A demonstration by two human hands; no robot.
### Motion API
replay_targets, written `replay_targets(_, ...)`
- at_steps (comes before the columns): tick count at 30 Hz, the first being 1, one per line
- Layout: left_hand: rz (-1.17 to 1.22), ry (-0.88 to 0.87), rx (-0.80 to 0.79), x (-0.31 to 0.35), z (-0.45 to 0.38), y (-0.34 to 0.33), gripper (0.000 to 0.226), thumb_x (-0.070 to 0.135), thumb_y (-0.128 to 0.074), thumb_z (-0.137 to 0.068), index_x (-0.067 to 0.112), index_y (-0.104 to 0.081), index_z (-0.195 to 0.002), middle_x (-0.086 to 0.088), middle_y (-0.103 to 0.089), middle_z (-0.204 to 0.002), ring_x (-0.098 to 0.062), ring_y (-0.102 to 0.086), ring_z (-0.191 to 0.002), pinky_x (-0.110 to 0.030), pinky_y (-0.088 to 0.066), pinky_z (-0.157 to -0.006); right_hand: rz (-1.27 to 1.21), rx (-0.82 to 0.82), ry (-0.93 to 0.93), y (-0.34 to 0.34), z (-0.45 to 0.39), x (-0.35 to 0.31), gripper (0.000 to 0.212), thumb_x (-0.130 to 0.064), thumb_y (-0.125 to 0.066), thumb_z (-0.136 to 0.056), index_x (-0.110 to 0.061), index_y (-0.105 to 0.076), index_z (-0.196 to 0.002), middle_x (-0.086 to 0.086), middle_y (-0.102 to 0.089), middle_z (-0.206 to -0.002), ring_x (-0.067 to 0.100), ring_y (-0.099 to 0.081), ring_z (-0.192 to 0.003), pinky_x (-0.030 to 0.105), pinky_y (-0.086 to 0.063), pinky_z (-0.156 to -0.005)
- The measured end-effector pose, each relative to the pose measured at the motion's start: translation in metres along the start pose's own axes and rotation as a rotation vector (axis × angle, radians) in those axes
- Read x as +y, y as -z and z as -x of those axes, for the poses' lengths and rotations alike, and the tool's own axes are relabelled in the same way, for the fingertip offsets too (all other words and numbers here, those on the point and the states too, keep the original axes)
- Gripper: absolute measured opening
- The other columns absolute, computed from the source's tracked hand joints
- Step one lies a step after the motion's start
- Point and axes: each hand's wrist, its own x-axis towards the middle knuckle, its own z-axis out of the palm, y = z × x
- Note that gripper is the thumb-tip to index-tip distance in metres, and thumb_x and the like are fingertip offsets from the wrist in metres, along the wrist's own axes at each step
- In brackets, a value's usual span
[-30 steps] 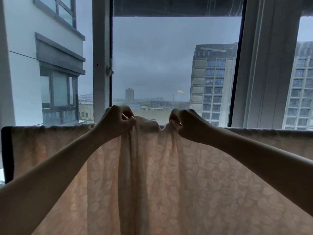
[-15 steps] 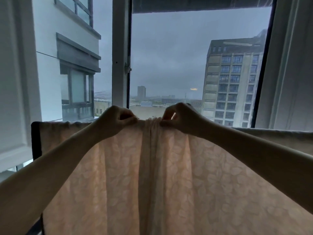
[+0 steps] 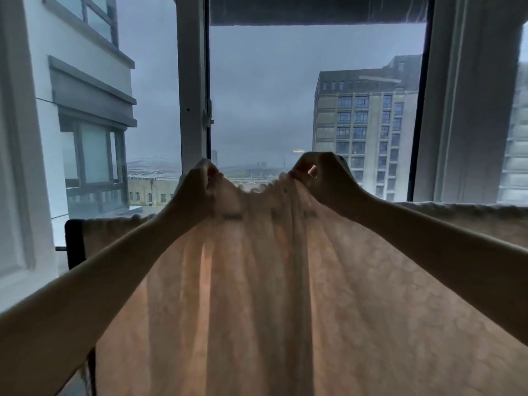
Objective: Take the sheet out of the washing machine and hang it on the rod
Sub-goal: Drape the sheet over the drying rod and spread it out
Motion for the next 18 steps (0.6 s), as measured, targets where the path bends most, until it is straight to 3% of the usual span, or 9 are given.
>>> replay_targets(2,-0.055,-0.005,-0.108,-0.013,0.005,0.008,0.006,0.013,-0.05,-0.096,0.01,-0.053,-0.092,-0.007,-0.059,-0.084,-0.018,-0.055,-0.076,-0.016,-0.039,-0.057,0.053,-0.116,0.011,-0.005,0.002,-0.004,0.009,-0.024,-0.067,-0.086,-0.015,-0.071,-0.086,0.0,-0.071,-0.085,0.012,-0.061,-0.078,0.03,-0.05,-0.077)
replay_targets(4,-0.093,-0.052,-0.263,-0.02,0.014,0.011,0.006,0.016,-0.053,-0.096,0.012,-0.056,-0.093,-0.005,-0.062,-0.088,-0.018,-0.058,-0.078,-0.022,-0.046,-0.062,0.14,-0.268,0.015,-0.013,0.004,-0.009,0.01,-0.02,-0.067,-0.085,-0.012,-0.072,-0.086,0.003,-0.072,-0.087,0.014,-0.062,-0.079,0.026,-0.047,-0.074)
replay_targets(6,-0.067,-0.089,-0.338,-0.024,0.019,0.014,0.006,0.019,-0.054,-0.095,0.015,-0.057,-0.093,-0.001,-0.062,-0.091,-0.011,-0.059,-0.078,-0.024,-0.046,-0.065,0.136,-0.285,-0.004,-0.017,0.004,-0.016,0.011,-0.017,-0.063,-0.086,-0.012,-0.072,-0.089,0.002,-0.072,-0.087,0.011,-0.061,-0.076,0.021,-0.043,-0.068)
replay_targets(9,-0.006,-0.108,-0.427,-0.029,0.018,0.022,0.01,0.026,-0.055,-0.095,0.017,-0.059,-0.099,0.005,-0.061,-0.094,0.001,-0.057,-0.078,-0.013,-0.039,-0.062,0.051,-0.283,-0.039,-0.023,0.001,-0.03,0.014,-0.022,-0.06,-0.089,-0.014,-0.072,-0.093,-0.003,-0.067,-0.085,0.007,-0.058,-0.072,0.019,-0.039,-0.065)
replay_targets(13,-0.047,-0.153,-0.497,-0.038,0.021,0.033,0.022,0.033,-0.058,-0.091,0.017,-0.065,-0.105,0.005,-0.066,-0.095,0.002,-0.06,-0.083,-0.009,-0.041,-0.069,0.104,-0.413,0.043,-0.039,0.001,-0.043,0.018,-0.032,-0.066,-0.085,-0.016,-0.071,-0.09,-0.001,-0.071,-0.089,0.01,-0.061,-0.077,0.023,-0.047,-0.068)
replay_targets(18,-0.068,-0.196,-0.453,-0.044,0.026,0.043,0.026,0.034,-0.062,-0.089,0.016,-0.068,-0.106,0.006,-0.068,-0.095,-0.001,-0.062,-0.084,-0.005,-0.043,-0.07,0.158,-0.36,0.042,-0.052,-0.001,-0.051,0.014,-0.022,-0.059,-0.088,-0.012,-0.068,-0.087,0.008,-0.07,-0.089,0.023,-0.064,-0.083,0.043,-0.053,-0.08)
